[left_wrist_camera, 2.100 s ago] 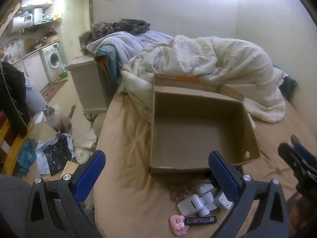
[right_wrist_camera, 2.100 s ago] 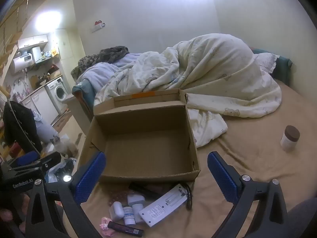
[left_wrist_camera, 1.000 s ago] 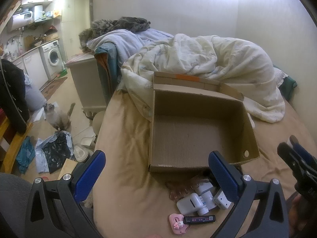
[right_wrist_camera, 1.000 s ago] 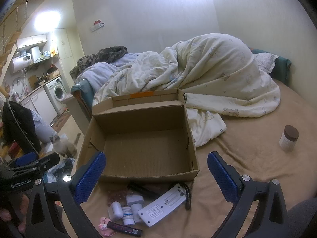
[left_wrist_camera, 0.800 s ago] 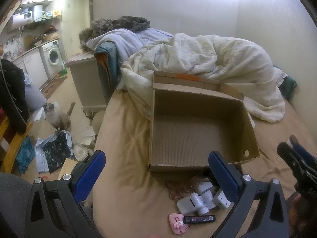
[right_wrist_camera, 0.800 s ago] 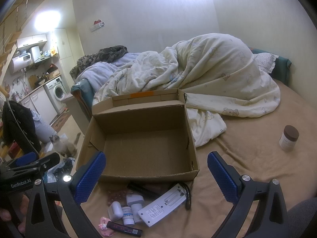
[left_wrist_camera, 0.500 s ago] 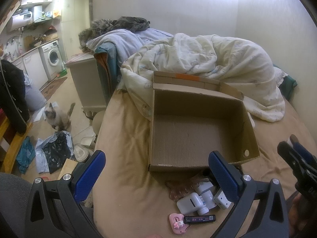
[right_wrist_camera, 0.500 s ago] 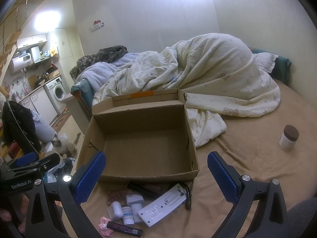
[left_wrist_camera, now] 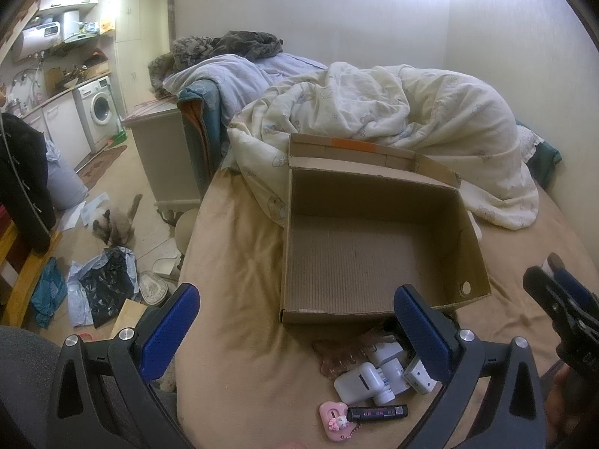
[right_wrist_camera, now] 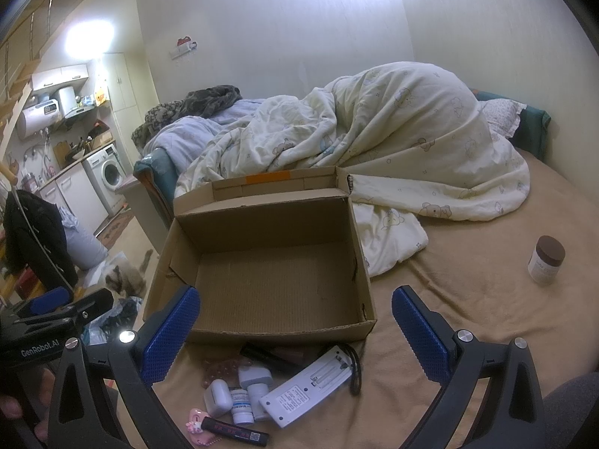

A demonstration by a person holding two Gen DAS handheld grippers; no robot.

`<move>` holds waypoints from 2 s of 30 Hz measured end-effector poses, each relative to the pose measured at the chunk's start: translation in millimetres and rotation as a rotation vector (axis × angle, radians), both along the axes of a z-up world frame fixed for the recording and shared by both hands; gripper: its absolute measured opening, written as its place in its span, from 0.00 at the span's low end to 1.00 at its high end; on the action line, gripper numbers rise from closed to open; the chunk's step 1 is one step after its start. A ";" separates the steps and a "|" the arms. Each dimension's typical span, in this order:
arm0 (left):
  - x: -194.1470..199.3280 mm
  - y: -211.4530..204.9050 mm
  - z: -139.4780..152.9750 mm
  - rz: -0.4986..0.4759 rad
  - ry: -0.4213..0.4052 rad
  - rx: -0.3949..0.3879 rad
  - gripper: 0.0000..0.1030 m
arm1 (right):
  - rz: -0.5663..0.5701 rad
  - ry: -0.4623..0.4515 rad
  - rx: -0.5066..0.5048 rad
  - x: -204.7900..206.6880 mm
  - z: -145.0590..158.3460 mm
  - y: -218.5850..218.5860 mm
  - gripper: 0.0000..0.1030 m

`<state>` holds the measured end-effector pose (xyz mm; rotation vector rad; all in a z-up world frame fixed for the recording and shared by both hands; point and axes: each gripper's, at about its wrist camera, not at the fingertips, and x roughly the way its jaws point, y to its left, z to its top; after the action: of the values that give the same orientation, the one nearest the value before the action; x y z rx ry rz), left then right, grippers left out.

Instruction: Organize rigid objects

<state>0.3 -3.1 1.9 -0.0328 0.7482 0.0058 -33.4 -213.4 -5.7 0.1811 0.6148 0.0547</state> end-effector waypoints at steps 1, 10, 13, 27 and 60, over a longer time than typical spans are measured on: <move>0.0 0.1 -0.1 0.000 0.000 -0.001 1.00 | 0.000 0.000 0.000 0.2 -0.5 0.4 1.00; 0.5 -1.4 -8.5 -0.008 0.010 0.002 1.00 | 0.000 0.000 -0.010 -3.2 0.8 -1.9 1.00; 0.9 -1.7 -9.3 -0.013 0.012 0.006 1.00 | -0.007 -0.001 -0.010 -4.3 -1.5 -3.6 1.00; 1.0 1.7 -12.2 -0.008 0.019 0.005 1.00 | -0.004 0.015 -0.005 0.9 -5.4 -5.9 1.00; 24.1 15.9 -46.6 0.058 0.218 0.078 1.00 | -0.045 0.093 -0.009 6.6 -13.5 -10.7 1.00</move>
<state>24.3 12.8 -44.7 0.0207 0.9643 0.0949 -26.8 -224.1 -19.2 0.1893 0.7034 0.0004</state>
